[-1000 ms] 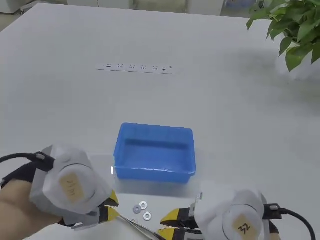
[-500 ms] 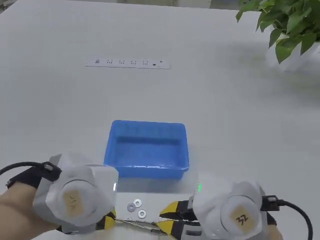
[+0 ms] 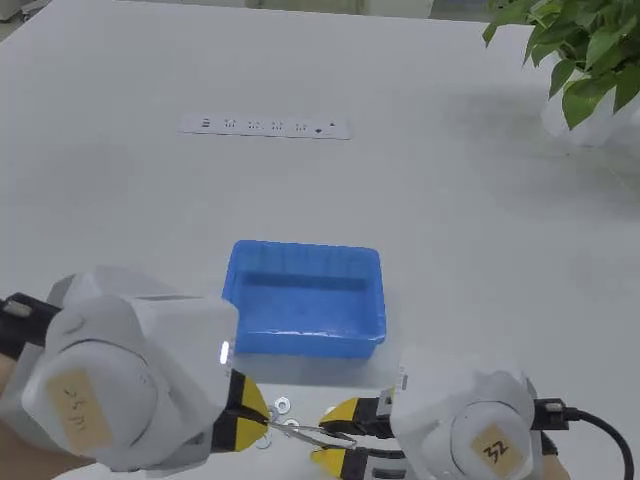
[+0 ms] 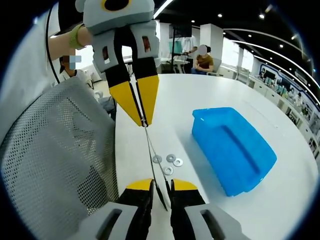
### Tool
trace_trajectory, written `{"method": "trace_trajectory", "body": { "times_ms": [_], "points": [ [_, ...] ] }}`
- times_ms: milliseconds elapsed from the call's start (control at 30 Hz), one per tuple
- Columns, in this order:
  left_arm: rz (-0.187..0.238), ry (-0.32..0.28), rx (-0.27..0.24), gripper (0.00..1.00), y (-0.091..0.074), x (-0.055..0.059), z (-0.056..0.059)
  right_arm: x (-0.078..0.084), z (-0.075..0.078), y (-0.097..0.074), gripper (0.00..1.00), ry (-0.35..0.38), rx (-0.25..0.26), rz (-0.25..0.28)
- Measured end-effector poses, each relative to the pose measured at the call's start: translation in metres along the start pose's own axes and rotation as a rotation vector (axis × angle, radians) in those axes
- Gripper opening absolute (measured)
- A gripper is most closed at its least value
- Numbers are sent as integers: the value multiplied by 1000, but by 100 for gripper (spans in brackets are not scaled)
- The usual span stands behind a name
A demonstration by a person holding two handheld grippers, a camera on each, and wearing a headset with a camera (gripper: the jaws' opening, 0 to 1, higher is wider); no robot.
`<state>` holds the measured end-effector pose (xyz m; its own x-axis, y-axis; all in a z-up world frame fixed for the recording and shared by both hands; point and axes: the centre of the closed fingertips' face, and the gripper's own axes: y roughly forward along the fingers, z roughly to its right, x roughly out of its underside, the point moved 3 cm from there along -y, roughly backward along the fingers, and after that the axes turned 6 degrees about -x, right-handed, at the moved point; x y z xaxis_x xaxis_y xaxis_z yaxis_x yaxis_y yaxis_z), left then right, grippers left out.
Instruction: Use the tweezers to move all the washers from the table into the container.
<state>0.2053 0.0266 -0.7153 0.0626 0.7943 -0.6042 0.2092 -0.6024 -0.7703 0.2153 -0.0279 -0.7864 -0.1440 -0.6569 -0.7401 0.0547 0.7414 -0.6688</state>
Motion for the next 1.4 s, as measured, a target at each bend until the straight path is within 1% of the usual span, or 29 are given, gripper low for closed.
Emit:
{"method": "trace_trajectory", "body": {
  "times_ms": [67,133,233,300,400,433,500,633,667,800,1067,1167,1267,1300,1333,1400],
  "points": [
    [11,11,-5,0,1,-7,0,0,1,-2,8,8,-3,5],
    [13,18,-19,0,3,-11,-3,0,3,-5,7,22,0,13],
    [37,8,-25,0,1,-18,-8,-4,5,-7,7,14,18,27],
    [52,9,-42,0,-2,-25,-14,-8,7,-9,6,13,31,53],
    [61,15,-56,0,-3,-30,-21,-14,12,-12,6,52,46,100],
    [60,16,-60,0,-3,-31,-24,-14,14,-13,6,65,50,108],
    [55,19,-64,0,-1,-31,-28,-14,18,-13,7,67,54,110],
    [43,30,-63,0,1,-30,-31,-14,24,-10,7,64,62,112],
    [33,37,-62,0,2,-29,-32,-14,26,-9,7,73,55,110],
    [25,34,-52,0,3,-30,-32,-15,24,-6,8,87,35,123],
    [11,48,-31,0,10,-31,-30,-12,23,-3,8,90,22,114],
    [25,43,-25,0,11,-35,-30,-12,23,-2,8,96,20,116],
    [28,41,-20,0,12,-36,-30,-11,23,-3,9,121,14,122],
    [30,40,-19,0,12,-37,-31,-12,23,-3,11,144,9,130],
    [35,35,-15,0,13,-37,-31,-13,23,-3,12,151,7,135],
    [38,25,-15,0,14,-38,-33,-19,22,-7,13,147,7,169]
  ]
}}
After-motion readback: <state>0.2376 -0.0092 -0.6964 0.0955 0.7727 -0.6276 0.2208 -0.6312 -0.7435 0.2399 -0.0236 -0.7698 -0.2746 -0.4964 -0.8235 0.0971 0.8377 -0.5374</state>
